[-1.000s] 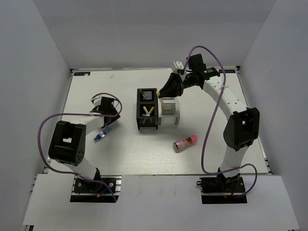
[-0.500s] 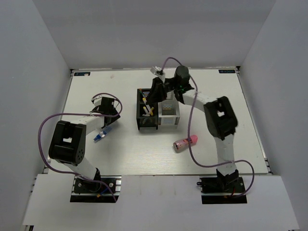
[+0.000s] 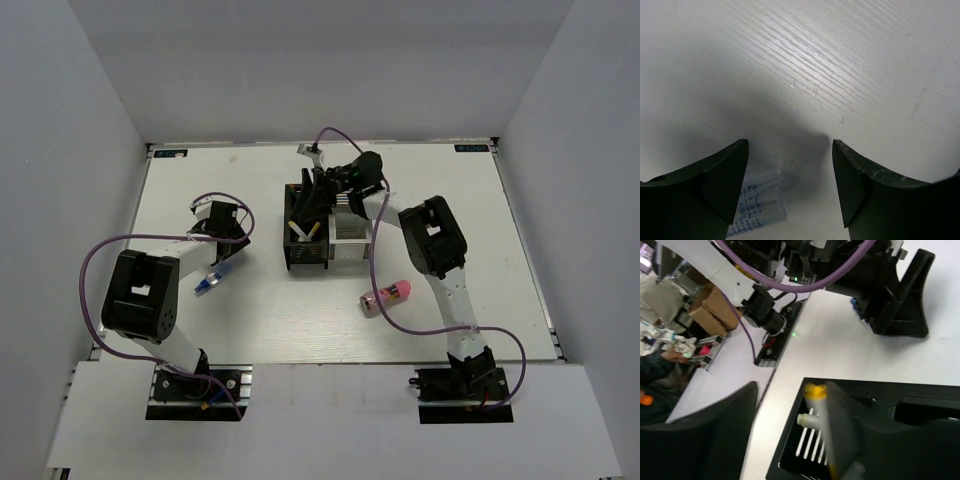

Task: Sort the stationery into containers
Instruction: Place the pen in the storage box, then pick up the stationery from the center of the board.

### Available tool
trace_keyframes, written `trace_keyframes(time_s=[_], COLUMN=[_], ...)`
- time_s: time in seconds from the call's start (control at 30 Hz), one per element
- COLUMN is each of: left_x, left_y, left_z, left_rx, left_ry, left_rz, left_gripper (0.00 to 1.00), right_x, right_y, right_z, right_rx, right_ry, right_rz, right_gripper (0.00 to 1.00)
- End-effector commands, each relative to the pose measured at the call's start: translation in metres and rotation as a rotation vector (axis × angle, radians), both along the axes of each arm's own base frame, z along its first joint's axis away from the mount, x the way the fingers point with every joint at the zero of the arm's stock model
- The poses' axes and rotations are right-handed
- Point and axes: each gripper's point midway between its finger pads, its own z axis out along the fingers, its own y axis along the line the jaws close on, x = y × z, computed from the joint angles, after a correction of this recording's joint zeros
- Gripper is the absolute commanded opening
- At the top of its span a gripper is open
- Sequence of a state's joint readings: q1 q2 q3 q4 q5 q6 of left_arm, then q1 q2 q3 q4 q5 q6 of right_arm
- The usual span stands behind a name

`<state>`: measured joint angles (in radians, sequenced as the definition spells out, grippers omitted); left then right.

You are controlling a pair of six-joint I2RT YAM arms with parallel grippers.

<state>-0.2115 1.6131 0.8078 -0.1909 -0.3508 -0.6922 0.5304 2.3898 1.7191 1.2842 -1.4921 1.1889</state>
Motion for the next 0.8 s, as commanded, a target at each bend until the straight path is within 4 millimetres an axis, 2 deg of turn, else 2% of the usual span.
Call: trace_keyframes(time_s=[0.0, 0.27, 0.3, 0.4, 0.53, 0.57, 0.63, 0.67, 0.7, 0.77], left_x=[-0.020, -0.022, -0.022, -0.022, -0.021, -0.020, -0.020, -0.021, -0.021, -0.021], left_y=[-0.006, -0.006, -0.006, -0.006, -0.006, -0.006, -0.006, -0.006, -0.006, -0.006], left_z=[-0.022, -0.023, -0.023, -0.023, -0.019, -0.016, -0.016, -0.014, -0.014, -0.014], left_rx=[-0.026, -0.024, -0.024, -0.024, -0.020, -0.022, -0.022, -0.022, -0.022, -0.022], left_ry=[0.093, 0.102, 0.102, 0.102, 0.096, 0.087, 0.087, 0.087, 0.087, 0.087], left_rz=[-0.027, -0.027, -0.027, -0.027, -0.035, -0.035, -0.035, -0.035, -0.035, -0.035], left_gripper=[0.78, 0.78, 0.78, 0.78, 0.78, 0.78, 0.78, 0.78, 0.78, 0.78], right_x=[-0.022, -0.023, -0.022, -0.017, -0.013, -0.008, -0.004, 0.000, -0.004, -0.005], right_y=[-0.023, -0.029, -0.029, -0.034, -0.042, -0.046, -0.050, -0.055, -0.061, -0.069], right_z=[0.031, 0.038, 0.042, 0.057, 0.089, 0.109, 0.121, 0.135, 0.154, 0.166], right_rx=[0.225, 0.207, 0.200, 0.194, 0.187, 0.192, 0.177, 0.187, 0.196, 0.197], right_ry=[-0.624, -0.651, -0.656, -0.671, -0.691, -0.724, -0.711, -0.748, -0.783, -0.800], right_rz=[0.094, 0.105, 0.107, 0.088, 0.054, 0.030, 0.009, -0.013, -0.026, -0.047], right_gripper=[0.65, 0.82, 0.90, 0.90, 0.90, 0.90, 0.90, 0.90, 0.90, 0.90])
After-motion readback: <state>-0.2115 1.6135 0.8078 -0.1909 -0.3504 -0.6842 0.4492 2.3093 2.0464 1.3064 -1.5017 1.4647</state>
